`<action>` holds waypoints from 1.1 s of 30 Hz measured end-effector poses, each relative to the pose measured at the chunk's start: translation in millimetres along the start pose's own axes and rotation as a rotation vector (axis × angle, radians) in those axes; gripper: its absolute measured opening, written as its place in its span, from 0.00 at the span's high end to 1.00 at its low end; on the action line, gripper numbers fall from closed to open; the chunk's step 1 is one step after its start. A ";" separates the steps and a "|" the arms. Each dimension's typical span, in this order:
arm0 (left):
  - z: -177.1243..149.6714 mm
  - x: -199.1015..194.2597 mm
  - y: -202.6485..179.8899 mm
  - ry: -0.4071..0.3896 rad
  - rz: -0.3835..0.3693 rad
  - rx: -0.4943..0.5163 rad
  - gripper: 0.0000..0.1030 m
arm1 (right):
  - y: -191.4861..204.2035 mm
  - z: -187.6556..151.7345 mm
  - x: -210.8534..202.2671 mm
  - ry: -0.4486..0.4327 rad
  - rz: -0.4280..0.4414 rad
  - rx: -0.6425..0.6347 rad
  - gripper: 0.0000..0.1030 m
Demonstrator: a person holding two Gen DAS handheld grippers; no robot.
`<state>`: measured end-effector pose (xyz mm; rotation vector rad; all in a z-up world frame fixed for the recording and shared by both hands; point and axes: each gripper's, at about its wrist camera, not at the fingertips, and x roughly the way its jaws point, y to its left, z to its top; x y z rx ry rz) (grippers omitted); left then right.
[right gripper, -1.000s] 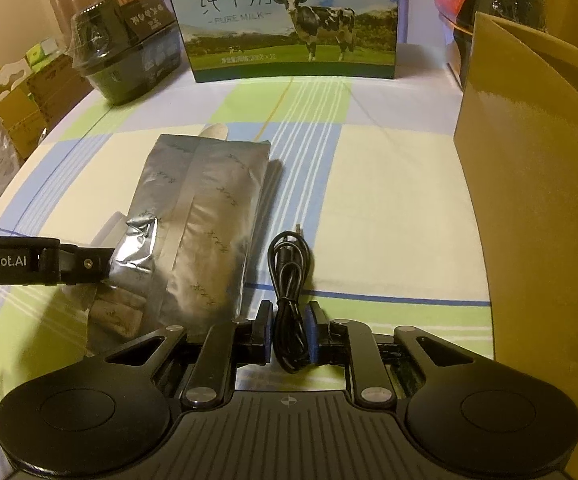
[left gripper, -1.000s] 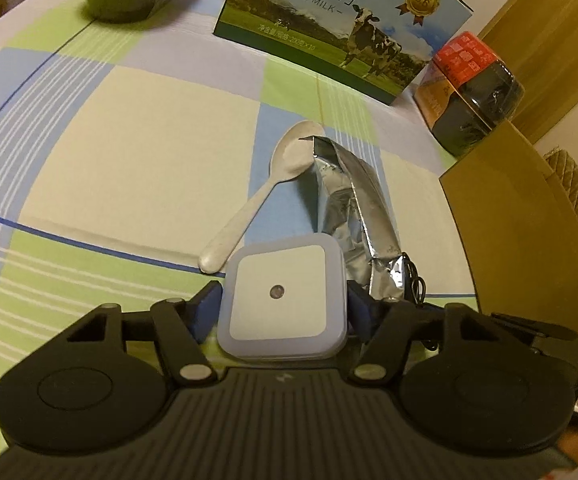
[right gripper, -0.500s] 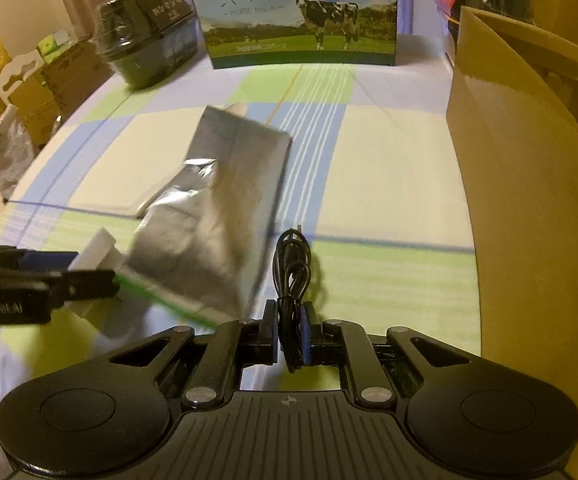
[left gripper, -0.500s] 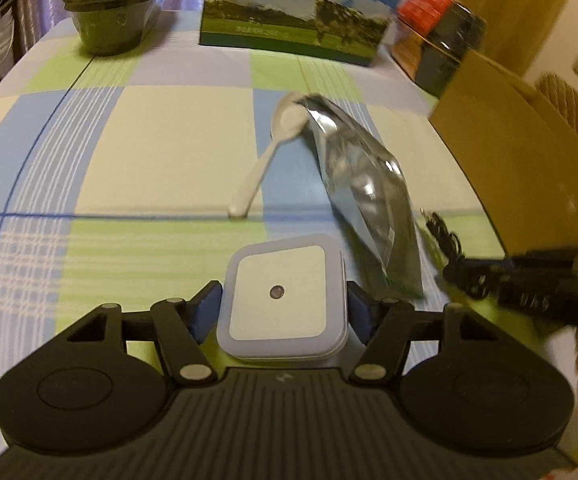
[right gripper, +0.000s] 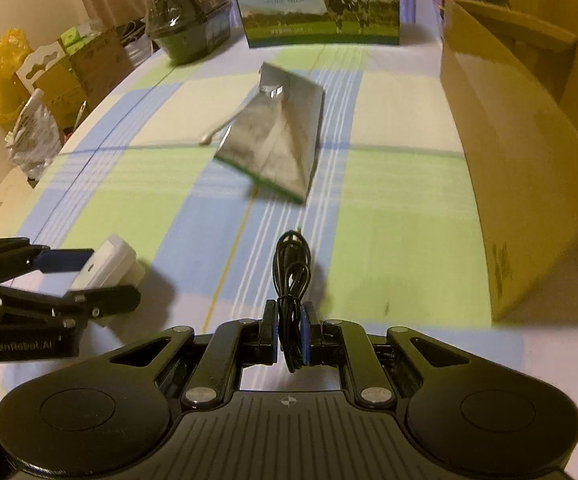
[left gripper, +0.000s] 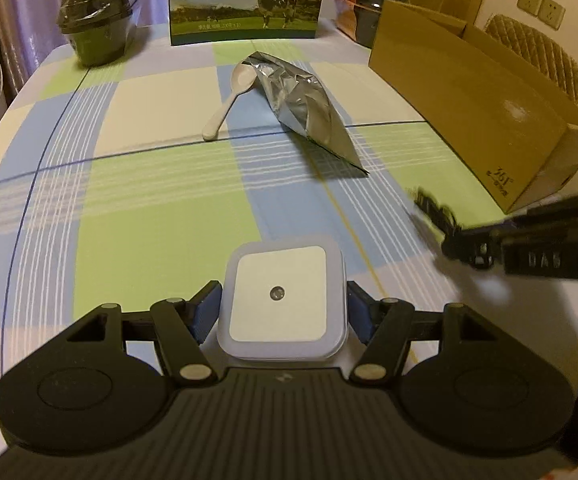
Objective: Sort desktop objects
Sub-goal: 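Lift and carry the night light and black cable with both tools toward the cardboard box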
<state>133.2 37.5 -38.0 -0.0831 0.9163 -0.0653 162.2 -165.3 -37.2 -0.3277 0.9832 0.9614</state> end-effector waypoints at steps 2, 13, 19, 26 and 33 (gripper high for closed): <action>-5.8 -2.8 -0.9 -0.002 0.001 -0.005 0.41 | 2.3 -9.7 -3.5 -0.015 -0.011 0.000 0.92; -24.5 -14.7 -5.0 -0.050 0.000 -0.041 0.33 | 3.9 -35.2 -9.4 -0.045 -0.024 0.000 0.56; -31.1 -17.6 -1.4 -0.079 -0.003 -0.079 0.28 | 0.0 -35.8 -6.7 -0.042 -0.023 0.012 0.56; -35.2 -18.2 -5.3 -0.099 0.005 -0.028 0.28 | 0.3 -34.7 -7.7 -0.063 -0.020 0.014 0.56; -33.0 -13.4 -18.2 -0.092 0.013 0.075 0.41 | 3.0 -33.3 -7.5 -0.071 -0.025 -0.005 0.56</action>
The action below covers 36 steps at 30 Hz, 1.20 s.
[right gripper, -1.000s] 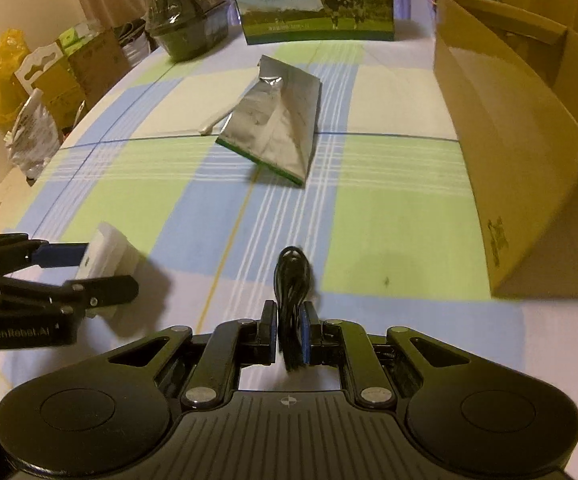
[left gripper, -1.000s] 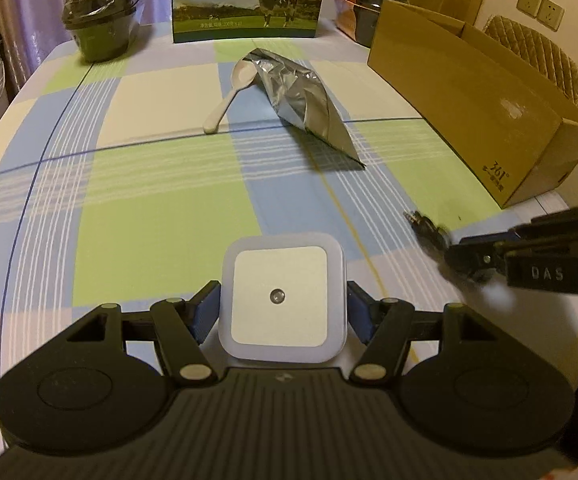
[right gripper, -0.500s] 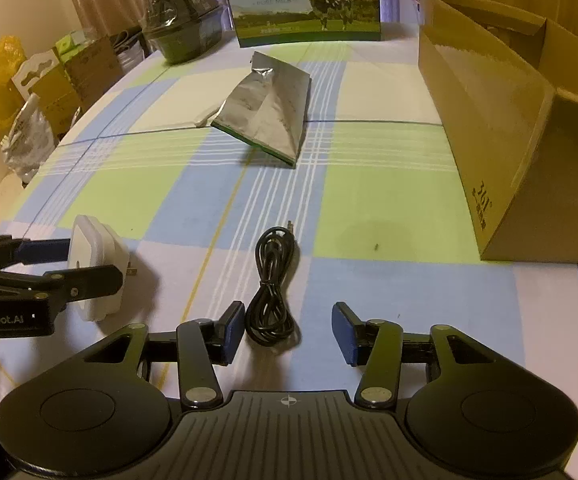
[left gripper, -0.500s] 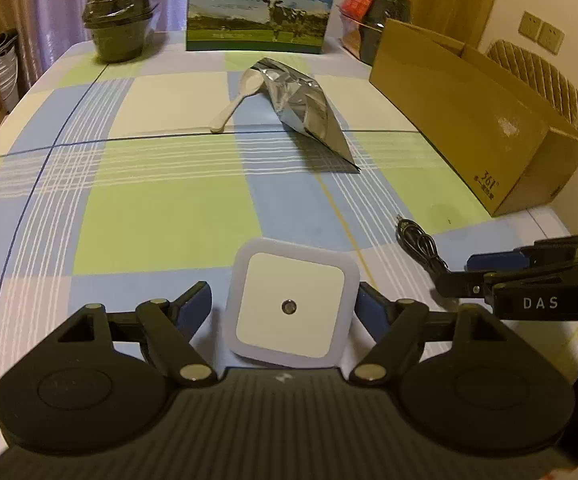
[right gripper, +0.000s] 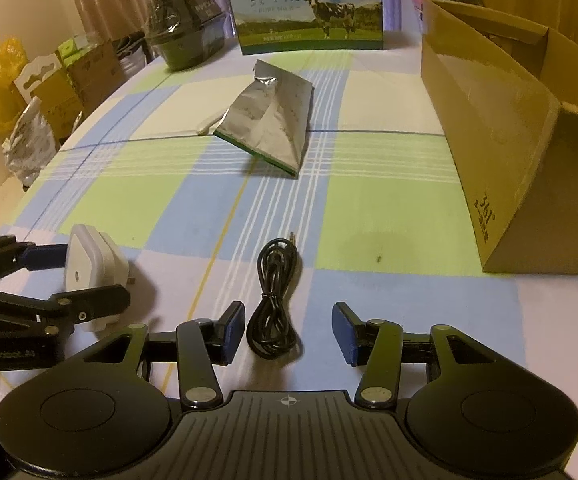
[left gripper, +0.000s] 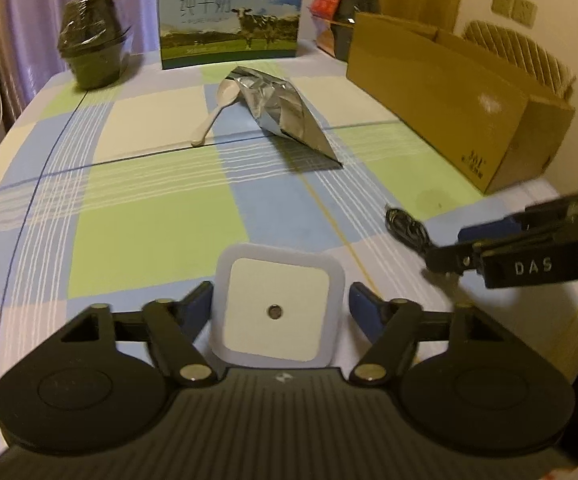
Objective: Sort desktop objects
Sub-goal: 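Lift and carry the night light and black cable with both tools toward the cardboard box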
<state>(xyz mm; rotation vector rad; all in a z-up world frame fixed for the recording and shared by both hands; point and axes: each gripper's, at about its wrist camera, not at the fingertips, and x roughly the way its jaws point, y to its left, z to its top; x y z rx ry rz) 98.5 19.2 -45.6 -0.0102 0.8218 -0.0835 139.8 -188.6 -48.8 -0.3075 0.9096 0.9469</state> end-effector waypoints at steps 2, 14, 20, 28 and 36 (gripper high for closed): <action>0.1 0.8 -2.1 0.007 0.006 0.018 0.41 | 1.5 0.6 2.4 0.001 0.005 -0.009 0.56; 8.2 -1.7 4.1 0.009 0.042 -0.032 0.41 | 16.4 6.0 22.9 -0.015 -0.011 -0.127 0.59; 11.3 0.1 9.7 0.019 0.043 -0.080 0.41 | 23.3 3.9 26.2 -0.019 -0.027 -0.187 0.72; 18.0 -1.0 4.5 0.004 0.019 -0.086 0.41 | 21.2 8.5 22.9 -0.027 -0.030 -0.138 0.86; 27.6 -7.3 -3.9 -0.019 0.016 -0.072 0.41 | 13.3 16.5 -7.1 -0.125 -0.010 -0.049 0.86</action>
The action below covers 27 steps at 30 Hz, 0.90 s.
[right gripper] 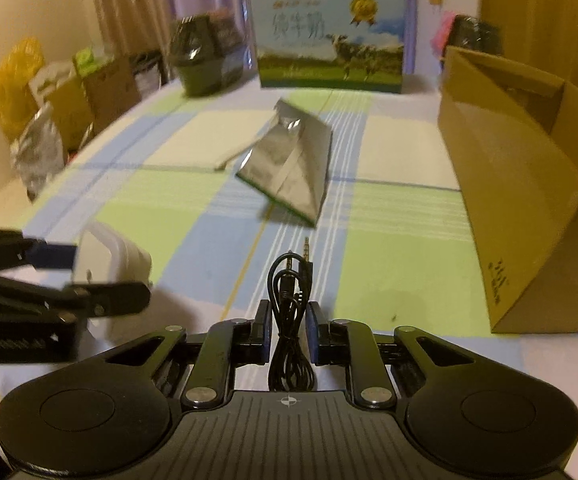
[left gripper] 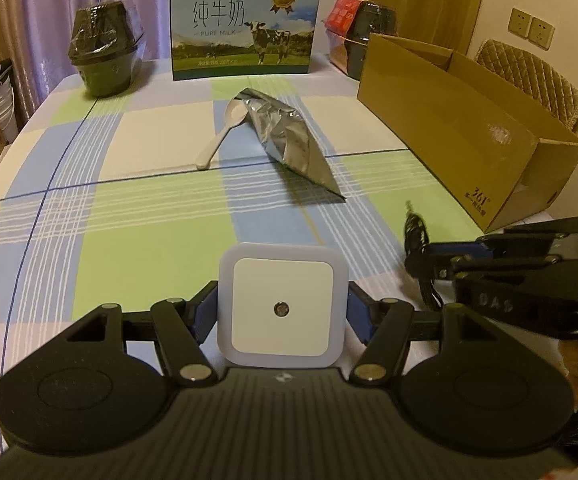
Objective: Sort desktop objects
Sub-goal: 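Lift and carry the night light and black cable with both tools toward the cardboard box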
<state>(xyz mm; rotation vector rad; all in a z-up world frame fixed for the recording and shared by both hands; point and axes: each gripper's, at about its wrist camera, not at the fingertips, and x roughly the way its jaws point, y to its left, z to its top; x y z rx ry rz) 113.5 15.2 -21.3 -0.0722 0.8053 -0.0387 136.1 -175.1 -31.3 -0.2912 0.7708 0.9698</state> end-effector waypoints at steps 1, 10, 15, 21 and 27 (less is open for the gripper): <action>1.5 -0.5 -1.9 -0.002 -0.001 0.002 0.41 | -1.1 1.3 -3.5 -0.012 0.004 0.013 0.86; 14.9 -8.7 -21.5 -0.041 -0.015 0.026 0.41 | -10.2 9.1 -27.1 -0.091 0.008 0.068 0.87; 19.1 -11.0 -29.5 -0.049 -0.019 0.036 0.41 | -19.0 9.8 -38.1 -0.123 0.003 0.094 0.87; 27.1 -16.9 -40.1 -0.072 -0.022 0.048 0.41 | -26.4 14.7 -56.1 -0.182 -0.004 0.098 0.87; 40.3 -24.8 -53.4 -0.099 -0.025 0.061 0.41 | -31.1 21.2 -78.3 -0.248 -0.018 0.097 0.87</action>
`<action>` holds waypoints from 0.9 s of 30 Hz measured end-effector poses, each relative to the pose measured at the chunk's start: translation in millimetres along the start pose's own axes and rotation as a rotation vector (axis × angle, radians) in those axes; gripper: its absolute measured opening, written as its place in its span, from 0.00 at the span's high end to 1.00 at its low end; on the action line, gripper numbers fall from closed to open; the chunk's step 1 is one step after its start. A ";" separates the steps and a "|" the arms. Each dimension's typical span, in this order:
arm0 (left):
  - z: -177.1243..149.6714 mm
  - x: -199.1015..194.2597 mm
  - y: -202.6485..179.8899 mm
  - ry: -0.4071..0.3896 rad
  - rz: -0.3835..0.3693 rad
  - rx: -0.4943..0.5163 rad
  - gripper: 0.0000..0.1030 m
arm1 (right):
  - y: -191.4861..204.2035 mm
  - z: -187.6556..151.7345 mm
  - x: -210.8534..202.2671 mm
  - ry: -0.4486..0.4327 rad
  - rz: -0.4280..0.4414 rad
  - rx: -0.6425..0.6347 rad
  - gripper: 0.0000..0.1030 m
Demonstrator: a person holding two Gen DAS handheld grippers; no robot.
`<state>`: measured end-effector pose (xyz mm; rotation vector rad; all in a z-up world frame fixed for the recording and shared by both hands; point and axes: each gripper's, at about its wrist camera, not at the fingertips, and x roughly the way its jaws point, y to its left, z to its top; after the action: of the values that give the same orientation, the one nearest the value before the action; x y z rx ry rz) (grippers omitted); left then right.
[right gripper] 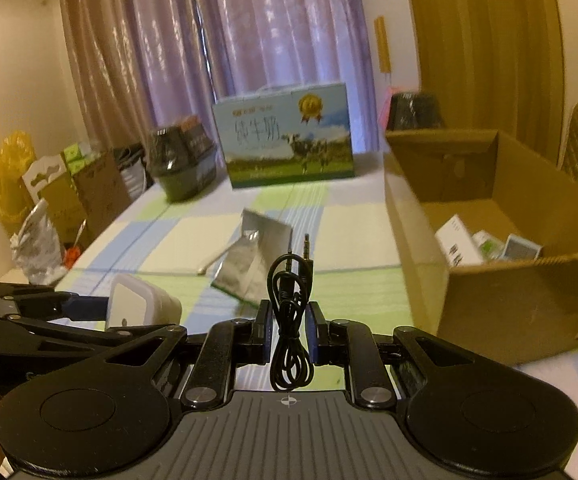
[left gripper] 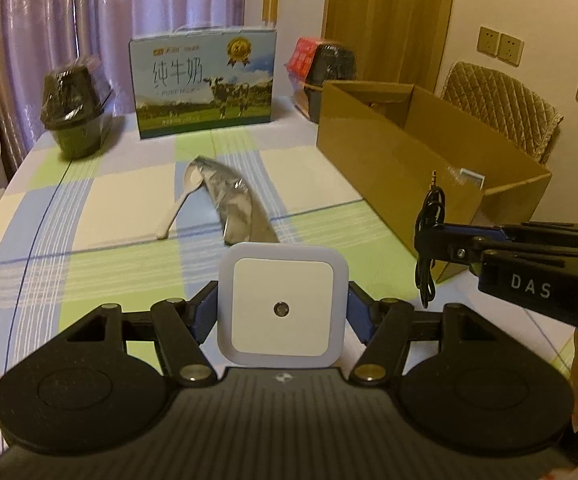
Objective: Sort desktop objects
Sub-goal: 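Hold the night light and cable with both tools above the cardboard box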
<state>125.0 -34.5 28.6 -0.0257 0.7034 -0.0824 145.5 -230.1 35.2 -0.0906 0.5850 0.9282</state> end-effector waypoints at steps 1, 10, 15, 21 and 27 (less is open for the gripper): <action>2.8 -1.1 -2.7 -0.004 -0.001 0.005 0.41 | -0.6 2.1 -2.6 -0.010 -0.003 0.000 0.87; 25.4 -7.6 -26.3 -0.046 -0.023 0.023 0.41 | -10.1 21.4 -25.0 -0.074 -0.031 0.018 0.87; 34.2 -9.2 -38.5 -0.063 -0.041 0.038 0.41 | -21.0 34.1 -38.4 -0.104 -0.048 0.039 0.87; 41.2 -10.5 -50.2 -0.080 -0.054 0.051 0.41 | -29.0 47.9 -47.3 -0.130 -0.052 0.055 0.87; 47.8 -8.5 -58.0 -0.090 -0.067 0.051 0.41 | -39.5 59.5 -55.9 -0.152 -0.056 0.093 0.87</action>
<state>145.5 -91.7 73.5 -0.0036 0.6108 -0.1624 176.6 -275.9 107.1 0.0463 0.4817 0.8438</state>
